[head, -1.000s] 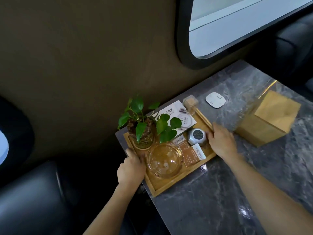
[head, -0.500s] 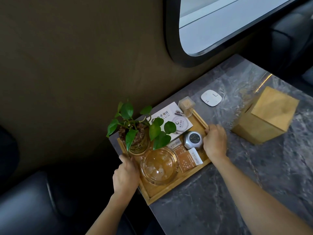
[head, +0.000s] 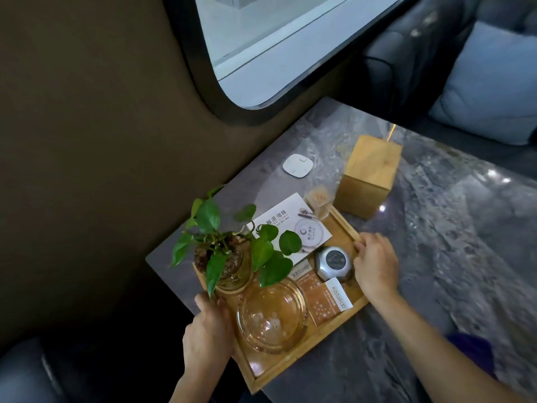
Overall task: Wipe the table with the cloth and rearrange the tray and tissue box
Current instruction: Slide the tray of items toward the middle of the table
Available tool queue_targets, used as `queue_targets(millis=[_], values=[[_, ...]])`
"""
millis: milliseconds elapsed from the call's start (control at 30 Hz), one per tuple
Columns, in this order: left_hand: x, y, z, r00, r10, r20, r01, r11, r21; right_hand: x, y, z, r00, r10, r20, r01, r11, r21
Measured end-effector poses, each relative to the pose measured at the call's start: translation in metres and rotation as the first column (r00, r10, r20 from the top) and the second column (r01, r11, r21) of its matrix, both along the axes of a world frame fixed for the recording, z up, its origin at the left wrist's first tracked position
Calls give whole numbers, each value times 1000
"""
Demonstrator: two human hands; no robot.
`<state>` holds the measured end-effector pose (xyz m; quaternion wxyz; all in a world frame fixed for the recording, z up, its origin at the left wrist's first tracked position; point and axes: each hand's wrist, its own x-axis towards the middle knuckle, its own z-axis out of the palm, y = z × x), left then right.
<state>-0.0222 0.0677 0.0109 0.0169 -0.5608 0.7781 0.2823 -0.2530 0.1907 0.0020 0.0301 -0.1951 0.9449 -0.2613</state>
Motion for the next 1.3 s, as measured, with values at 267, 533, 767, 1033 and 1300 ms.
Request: queue_targets(millis=[267, 533, 767, 1033, 1300], values=[[-31, 56, 13, 992, -113, -49, 117, 990, 85, -3, 95, 11, 981, -191, 44, 191, 981, -7], [-97, 89, 1, 903, -413, -114, 418, 908, 17, -44, 167, 6, 923, -382, 46, 380, 924, 44], [-181, 95, -12, 856, -511, -75, 512, 859, -7, -101, 193, 4, 885, -465, 23, 462, 884, 76], [-232, 86, -30, 825, -565, 6, 565, 825, 6, -129, 192, -13, 832, -552, 53, 546, 833, 96], [-244, 88, -37, 806, -578, 130, 585, 810, -26, -133, 196, -27, 843, -535, 51, 530, 844, 78]])
